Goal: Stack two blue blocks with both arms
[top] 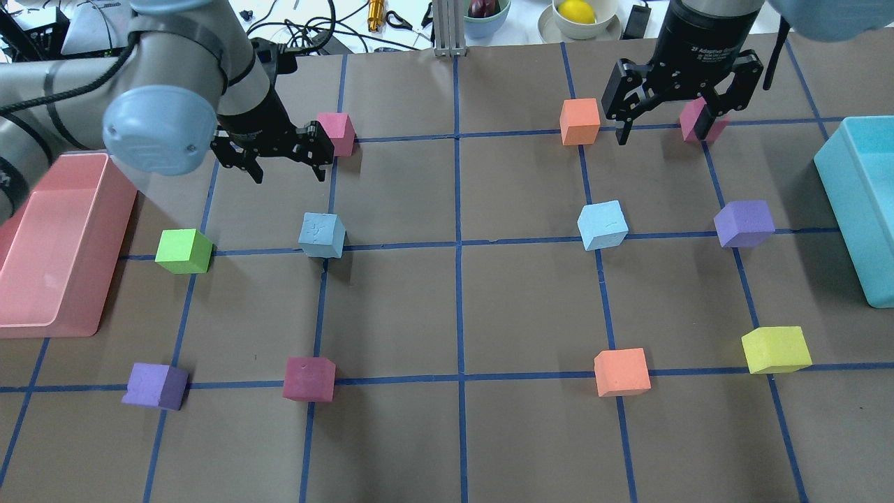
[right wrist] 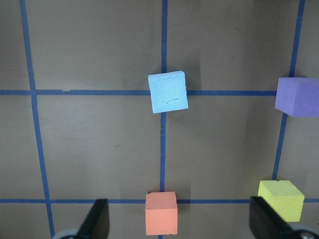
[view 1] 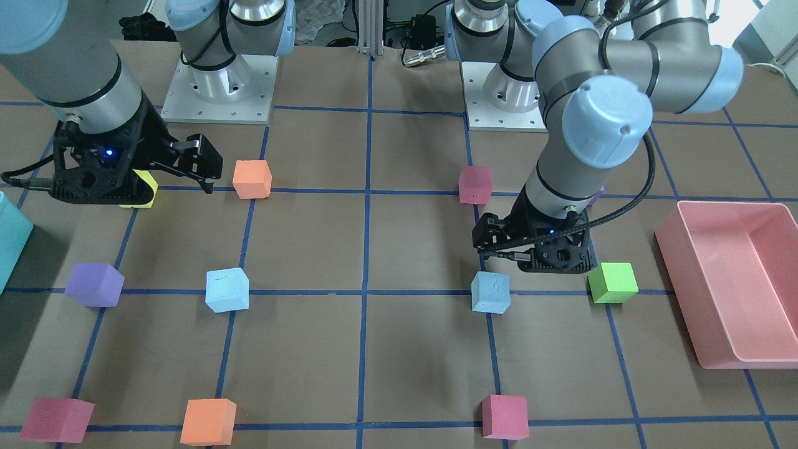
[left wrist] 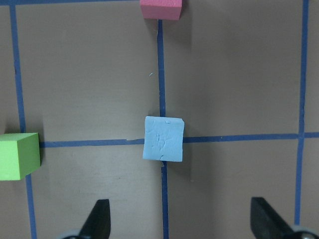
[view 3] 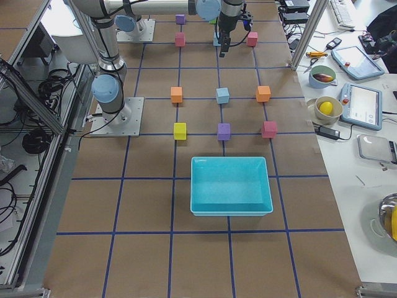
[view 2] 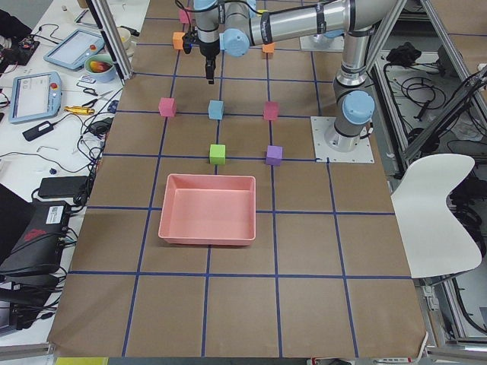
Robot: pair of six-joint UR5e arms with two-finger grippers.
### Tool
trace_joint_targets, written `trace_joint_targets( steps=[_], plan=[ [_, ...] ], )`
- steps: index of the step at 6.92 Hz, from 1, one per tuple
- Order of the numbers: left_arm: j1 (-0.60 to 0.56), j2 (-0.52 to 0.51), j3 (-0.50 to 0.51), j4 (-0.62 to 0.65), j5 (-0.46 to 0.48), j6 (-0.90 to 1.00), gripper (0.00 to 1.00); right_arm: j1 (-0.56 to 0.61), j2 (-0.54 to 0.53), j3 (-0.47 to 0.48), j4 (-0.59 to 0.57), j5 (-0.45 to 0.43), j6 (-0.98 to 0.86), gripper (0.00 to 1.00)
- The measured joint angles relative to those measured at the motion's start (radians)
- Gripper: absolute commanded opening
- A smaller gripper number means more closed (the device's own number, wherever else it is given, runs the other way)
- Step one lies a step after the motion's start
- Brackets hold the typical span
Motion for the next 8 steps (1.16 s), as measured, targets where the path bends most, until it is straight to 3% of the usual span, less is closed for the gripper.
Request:
trace_joint_targets(
  steps=[2,4,8],
  plan=[
    [0.001,-0.048,-0.123,0.188,0.026,0.018,1.0,-0.007,0.092,0.022,-0.107,-0.001,-0.001,1.0],
    [0.0,-0.088,-0.164,0.238,0.039,0.023,1.0,-0.009,0.187,0.071,-0.239,0.006,-0.004,1.0],
    [0.001,-0.137,-0.171,0.277,0.035,0.024,1.0,-0.01,0.239,0.324,-0.655,-0.001,-0.143,1.0]
  ],
)
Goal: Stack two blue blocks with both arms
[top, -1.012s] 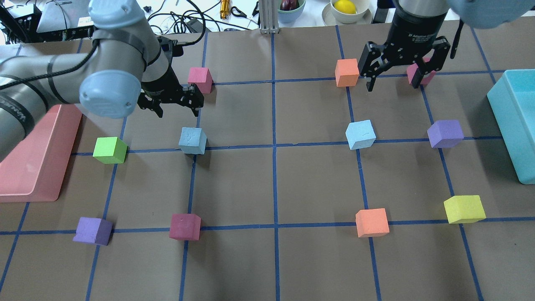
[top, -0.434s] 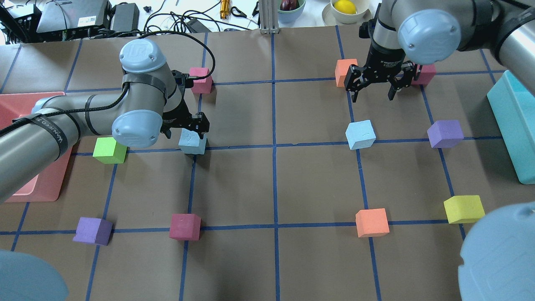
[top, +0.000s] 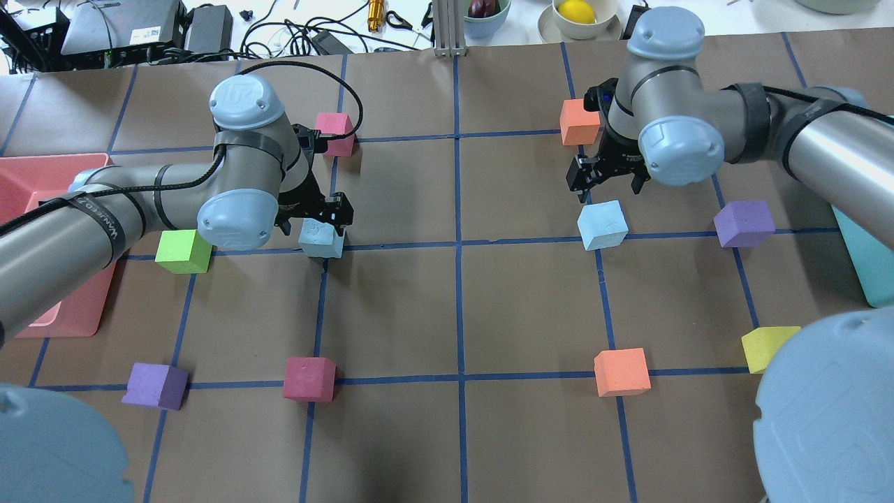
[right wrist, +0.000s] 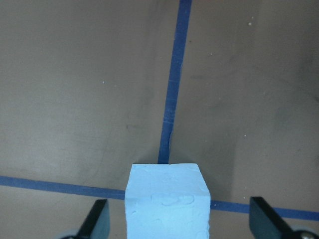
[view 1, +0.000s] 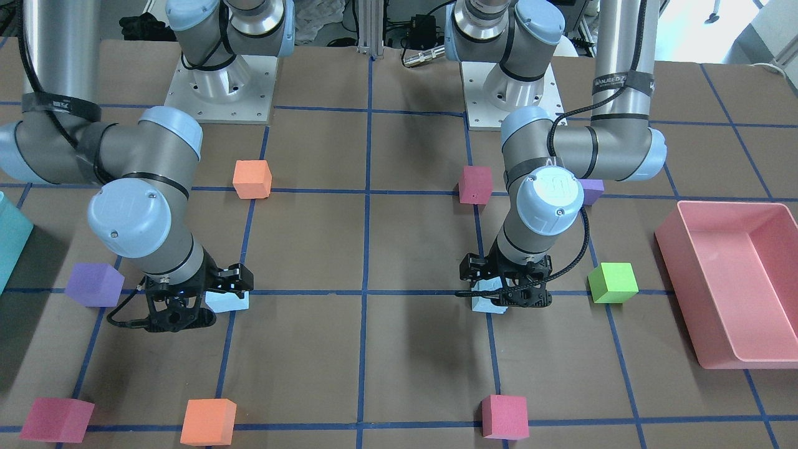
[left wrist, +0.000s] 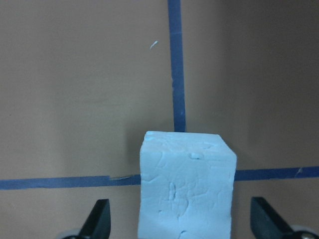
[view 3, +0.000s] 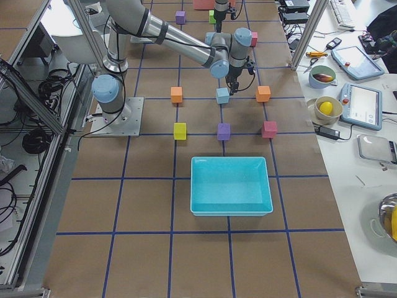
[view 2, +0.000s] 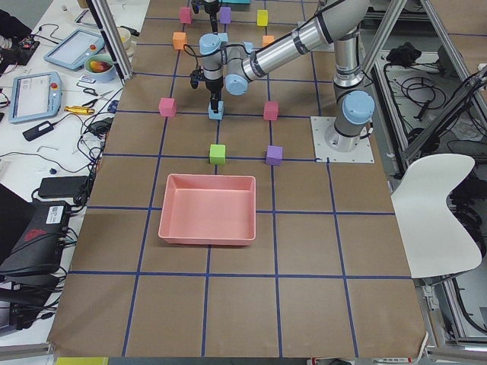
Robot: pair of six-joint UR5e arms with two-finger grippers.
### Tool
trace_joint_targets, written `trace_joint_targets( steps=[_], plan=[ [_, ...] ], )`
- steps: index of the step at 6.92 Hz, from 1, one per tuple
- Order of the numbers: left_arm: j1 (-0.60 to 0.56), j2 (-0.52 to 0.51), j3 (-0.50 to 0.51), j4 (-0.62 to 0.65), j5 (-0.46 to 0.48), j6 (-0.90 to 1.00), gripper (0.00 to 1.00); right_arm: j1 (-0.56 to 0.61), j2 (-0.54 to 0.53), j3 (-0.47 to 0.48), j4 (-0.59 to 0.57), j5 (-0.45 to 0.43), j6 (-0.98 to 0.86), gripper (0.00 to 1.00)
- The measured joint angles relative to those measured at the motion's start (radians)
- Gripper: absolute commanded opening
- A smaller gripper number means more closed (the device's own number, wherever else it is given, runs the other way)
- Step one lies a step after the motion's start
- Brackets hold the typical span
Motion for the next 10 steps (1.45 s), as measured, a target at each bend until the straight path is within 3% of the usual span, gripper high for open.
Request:
trace_joint_targets(
  steps=[1,2,4,5,6,7,10],
  plan=[
    [0.0,-0.011,-0.001,0.001,-0.002,0.001,1.0,0.0,0.002,0.037,-0.039,0.003,-0.015,1.0],
    [0.0,-0.02,-0.002,0.005,-0.002,0.002,0.93,0.0,0.004,0.055,-0.052,0.005,-0.022,1.0],
    [0.0,-0.038,-0.006,0.088,-0.004,0.005,0.73,0.0,0.007,0.077,-0.059,0.003,-0.031,0.18],
    [0.0,-0.047,-0.008,0.117,-0.005,0.006,0.66,0.0,0.007,0.08,-0.061,0.002,-0.033,0.0],
    [0.0,-0.05,-0.015,0.129,-0.006,0.006,0.58,0.0,0.006,0.079,-0.061,0.001,-0.031,0.0],
    [0.0,-0.048,-0.032,0.137,-0.005,0.006,0.42,0.0,0.003,0.077,-0.061,-0.001,-0.024,0.0],
    [0.0,-0.029,-0.051,0.153,0.0,0.005,0.34,0.097,-0.039,0.035,-0.005,0.012,0.229,0.0]
  ],
)
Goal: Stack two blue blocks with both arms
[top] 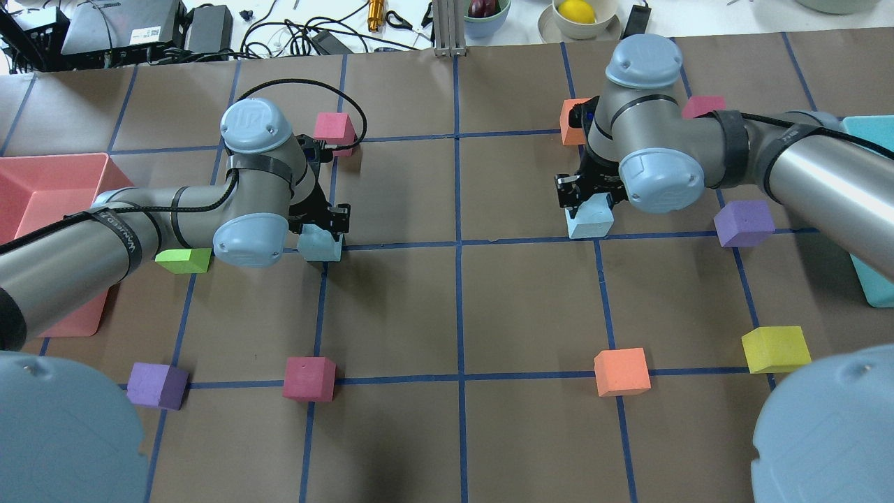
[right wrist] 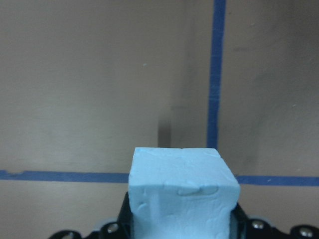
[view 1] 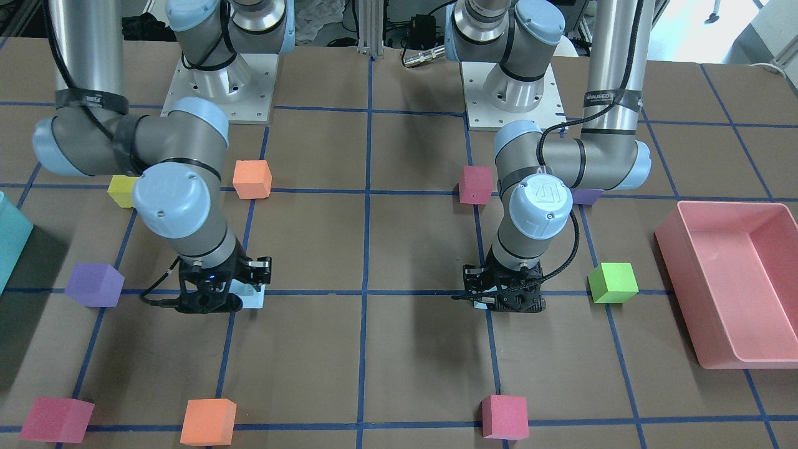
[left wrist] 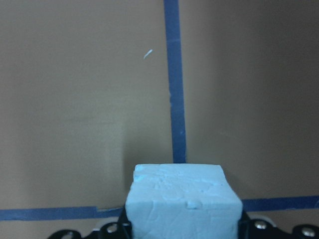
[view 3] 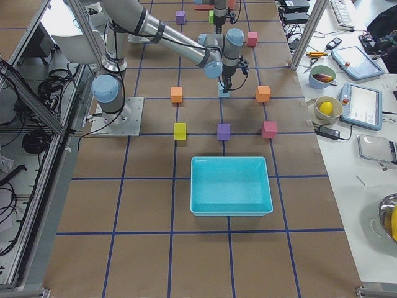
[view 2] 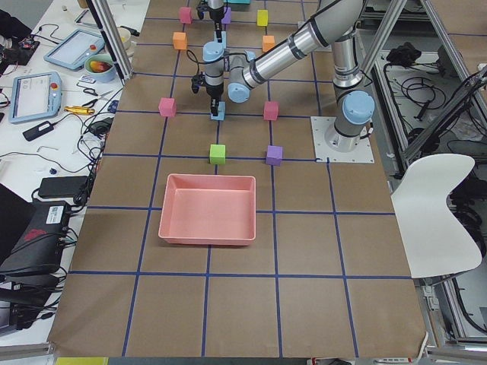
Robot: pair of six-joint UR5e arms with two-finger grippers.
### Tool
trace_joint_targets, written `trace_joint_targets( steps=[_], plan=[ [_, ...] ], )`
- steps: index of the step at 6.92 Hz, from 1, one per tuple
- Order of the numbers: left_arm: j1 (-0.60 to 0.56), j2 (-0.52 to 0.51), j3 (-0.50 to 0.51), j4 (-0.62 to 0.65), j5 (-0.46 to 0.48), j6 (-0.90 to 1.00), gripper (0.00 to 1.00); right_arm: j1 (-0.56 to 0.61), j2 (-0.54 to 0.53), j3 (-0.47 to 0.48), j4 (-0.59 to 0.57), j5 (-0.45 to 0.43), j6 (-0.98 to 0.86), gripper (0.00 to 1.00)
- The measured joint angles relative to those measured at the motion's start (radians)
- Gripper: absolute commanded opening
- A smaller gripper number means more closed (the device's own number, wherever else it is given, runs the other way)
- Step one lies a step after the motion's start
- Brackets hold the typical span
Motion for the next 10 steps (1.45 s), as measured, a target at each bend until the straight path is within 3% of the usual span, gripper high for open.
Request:
trace_joint_targets(
  steps=[4,8,9,10],
  plan=[
    [0.0,0.018,0.044,-0.014,0.009,-0.001,0.3,0.29,-0.026,0.022,0.035,0.086,0.427,0.0],
    [0.0,0.04,0.068,-0.063,0.011,-0.004,0.27,0.371,-0.032,0.113,0.011,0.099,0.45,0.01],
    [-0.003,0.048,0.072,-0.076,0.011,-0.004,0.27,0.382,-0.033,0.117,0.001,0.098,0.444,0.18],
    [-0.006,0.063,0.075,-0.097,0.01,-0.007,0.27,0.389,-0.032,0.121,-0.011,0.097,0.44,0.25]
  ],
)
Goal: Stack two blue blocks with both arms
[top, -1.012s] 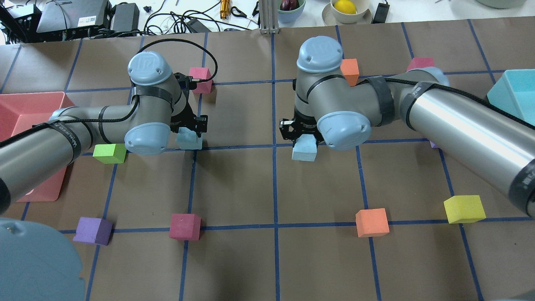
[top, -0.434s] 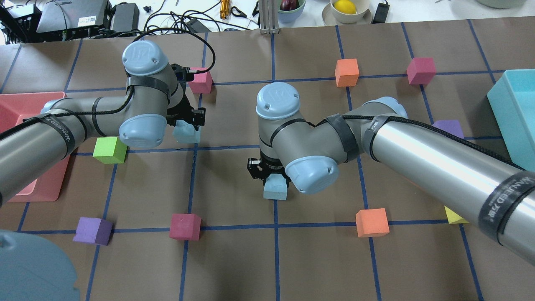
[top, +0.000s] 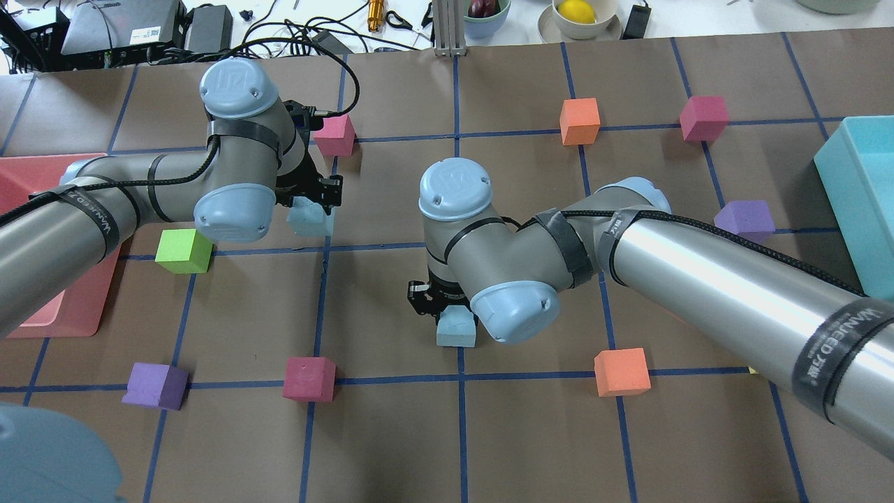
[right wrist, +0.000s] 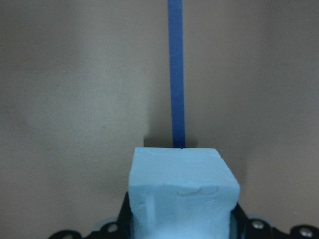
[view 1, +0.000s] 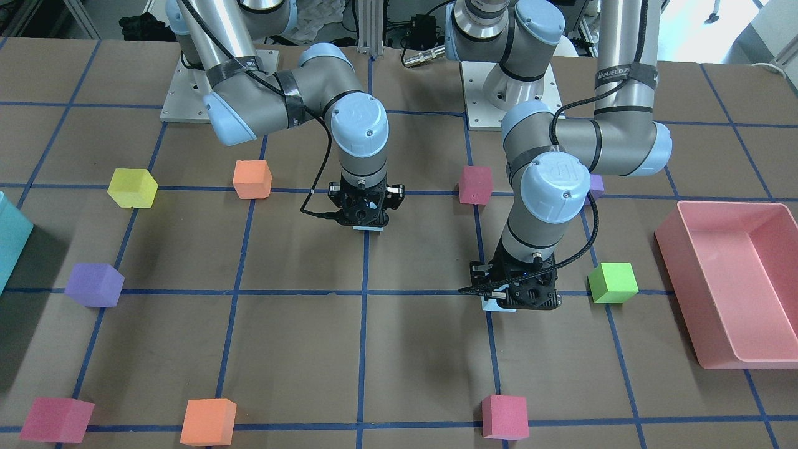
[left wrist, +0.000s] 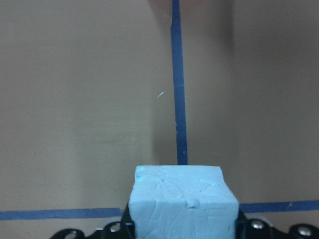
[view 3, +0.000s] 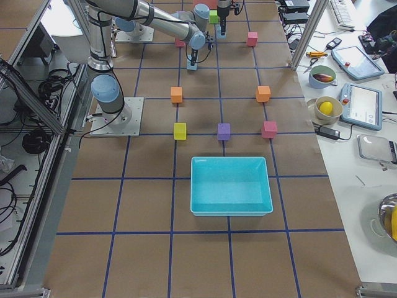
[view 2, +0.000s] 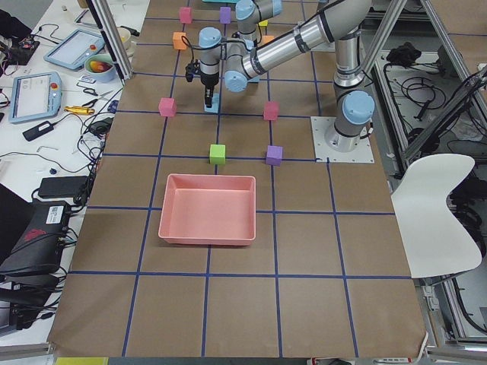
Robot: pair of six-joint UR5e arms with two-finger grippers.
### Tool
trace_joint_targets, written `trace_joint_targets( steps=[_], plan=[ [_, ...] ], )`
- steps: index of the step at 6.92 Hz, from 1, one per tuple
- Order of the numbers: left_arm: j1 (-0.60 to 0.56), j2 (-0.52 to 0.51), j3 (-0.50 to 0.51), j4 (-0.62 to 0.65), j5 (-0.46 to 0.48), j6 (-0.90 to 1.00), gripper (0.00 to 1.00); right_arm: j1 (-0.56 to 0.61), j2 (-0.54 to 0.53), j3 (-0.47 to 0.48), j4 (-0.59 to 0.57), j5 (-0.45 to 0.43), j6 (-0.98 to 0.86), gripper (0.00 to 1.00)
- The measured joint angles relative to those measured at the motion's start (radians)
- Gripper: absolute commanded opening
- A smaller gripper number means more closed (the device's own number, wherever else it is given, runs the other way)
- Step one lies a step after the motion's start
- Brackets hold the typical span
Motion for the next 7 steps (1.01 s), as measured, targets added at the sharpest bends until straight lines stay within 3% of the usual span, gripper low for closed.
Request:
trace_joint_targets(
  steps=[1,2,3,4,7],
  plan=[
    [-0.003,0.018,0.002,-0.021,-0.001,-0.003,0.27,0.002,0.001,0.003,-0.006,-0.003,-0.011,0.33],
    [-0.007,0.035,0.002,-0.038,-0.004,-0.006,0.27,0.002,0.001,0.008,-0.008,-0.008,-0.025,0.49],
    [-0.011,0.053,0.003,-0.057,-0.009,-0.008,0.27,0.002,0.002,0.012,-0.009,-0.011,-0.035,0.78],
    [-0.013,0.074,0.003,-0.079,-0.011,-0.01,0.27,0.002,0.003,0.014,-0.009,-0.013,-0.037,1.0],
    [-0.019,0.115,0.002,-0.122,-0.013,-0.026,0.28,-0.003,0.002,0.013,-0.014,-0.014,-0.042,1.0]
  ],
)
